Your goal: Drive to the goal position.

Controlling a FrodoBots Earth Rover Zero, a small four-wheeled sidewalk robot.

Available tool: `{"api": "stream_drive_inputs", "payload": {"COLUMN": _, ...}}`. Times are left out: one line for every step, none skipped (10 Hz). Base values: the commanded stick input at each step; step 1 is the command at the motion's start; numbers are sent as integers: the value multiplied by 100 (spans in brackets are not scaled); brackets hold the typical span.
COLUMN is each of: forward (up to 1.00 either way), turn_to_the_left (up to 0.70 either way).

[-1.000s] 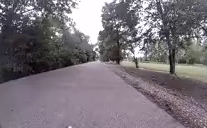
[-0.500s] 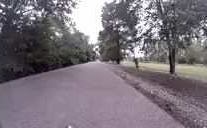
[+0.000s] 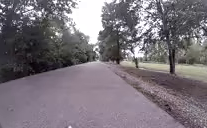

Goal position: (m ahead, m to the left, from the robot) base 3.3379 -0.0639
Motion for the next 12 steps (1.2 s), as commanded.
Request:
{"api": "stream_drive_inputs", "payload": {"forward": 6, "turn_to_the_left": 1}}
{"api": "stream_drive_inputs", "payload": {"forward": 6, "turn_to_the_left": 1}}
{"api": "stream_drive_inputs", "payload": {"forward": 6, "turn_to_the_left": 1}}
{"api": "stream_drive_inputs", "payload": {"forward": 6, "turn_to_the_left": 1}}
{"api": "stream_drive_inputs", "payload": {"forward": 6, "turn_to_the_left": 1}}
{"api": "stream_drive_inputs", "payload": {"forward": 6, "turn_to_the_left": 1}}
{"api": "stream_drive_inputs", "payload": {"forward": 6, "turn_to_the_left": 1}}
{"api": "stream_drive_inputs", "payload": {"forward": 6, "turn_to_the_left": 1}}
{"api": "stream_drive_inputs", "payload": {"forward": 6, "turn_to_the_left": 1}}
{"api": "stream_drive_inputs", "payload": {"forward": 6, "turn_to_the_left": 1}}
{"api": "stream_drive_inputs", "payload": {"forward": 6, "turn_to_the_left": 1}}
{"api": "stream_drive_inputs", "payload": {"forward": 6, "turn_to_the_left": 1}}
